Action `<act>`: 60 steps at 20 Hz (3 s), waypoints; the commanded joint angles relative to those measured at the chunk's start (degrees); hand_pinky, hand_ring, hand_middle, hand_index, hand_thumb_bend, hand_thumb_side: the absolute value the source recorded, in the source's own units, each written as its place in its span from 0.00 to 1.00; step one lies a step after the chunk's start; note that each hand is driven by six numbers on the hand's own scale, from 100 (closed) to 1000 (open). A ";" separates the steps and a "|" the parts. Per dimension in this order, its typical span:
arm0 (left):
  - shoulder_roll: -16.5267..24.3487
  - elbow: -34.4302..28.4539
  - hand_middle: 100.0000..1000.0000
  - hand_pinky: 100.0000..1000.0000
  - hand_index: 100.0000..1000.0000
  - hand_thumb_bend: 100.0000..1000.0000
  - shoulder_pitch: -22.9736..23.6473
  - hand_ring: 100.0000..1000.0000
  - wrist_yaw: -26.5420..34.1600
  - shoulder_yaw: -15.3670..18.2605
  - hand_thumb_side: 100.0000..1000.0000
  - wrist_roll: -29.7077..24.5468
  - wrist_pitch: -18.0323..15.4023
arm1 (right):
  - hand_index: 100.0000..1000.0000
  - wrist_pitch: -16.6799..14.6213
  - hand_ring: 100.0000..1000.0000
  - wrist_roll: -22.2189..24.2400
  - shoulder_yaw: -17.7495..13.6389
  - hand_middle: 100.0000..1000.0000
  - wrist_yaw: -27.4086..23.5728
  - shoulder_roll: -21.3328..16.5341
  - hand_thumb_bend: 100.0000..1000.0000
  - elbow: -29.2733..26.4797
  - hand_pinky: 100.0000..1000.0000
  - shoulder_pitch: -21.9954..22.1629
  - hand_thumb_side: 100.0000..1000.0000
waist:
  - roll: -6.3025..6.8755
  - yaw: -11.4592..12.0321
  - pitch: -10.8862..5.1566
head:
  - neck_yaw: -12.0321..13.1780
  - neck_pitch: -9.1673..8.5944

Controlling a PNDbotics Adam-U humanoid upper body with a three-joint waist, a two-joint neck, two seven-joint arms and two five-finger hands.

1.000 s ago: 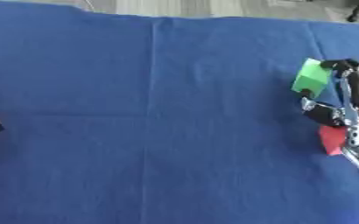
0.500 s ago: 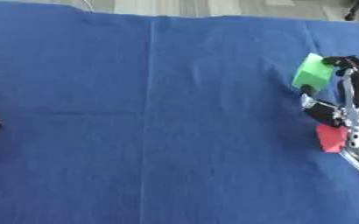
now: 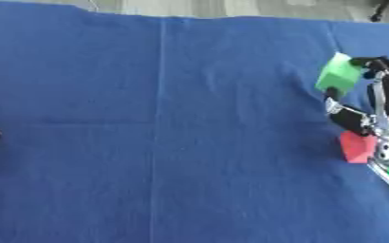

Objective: Pick up the objects with one hand, pass them to the other hand, and then place them into the box on the other side of the table.

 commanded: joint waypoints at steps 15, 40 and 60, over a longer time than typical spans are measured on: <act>2.49 -0.91 0.56 0.91 0.71 0.00 0.55 0.59 0.77 1.03 0.69 0.10 -0.11 | 0.53 -5.23 0.69 1.62 1.63 0.46 -3.67 -6.57 0.03 -0.87 0.67 -2.79 0.00 | 1.32 -2.48 -5.56 | 0.90 2.95; 2.73 -0.26 0.56 0.91 0.71 0.00 0.75 0.59 1.90 -0.03 0.67 -0.77 -0.10 | 0.51 -11.51 0.71 5.49 9.09 0.46 -21.68 -6.44 0.00 -0.87 0.56 -12.02 0.00 | 3.45 -4.97 -12.01 | 5.48 7.35; 4.54 -0.96 0.56 0.90 0.71 0.00 -0.23 0.59 1.92 -0.64 0.64 -1.53 -2.00 | 0.51 -16.19 0.73 7.37 14.53 0.46 -31.74 2.48 0.00 -0.87 0.53 -20.14 0.00 | 3.26 -5.30 -13.21 | 7.04 9.78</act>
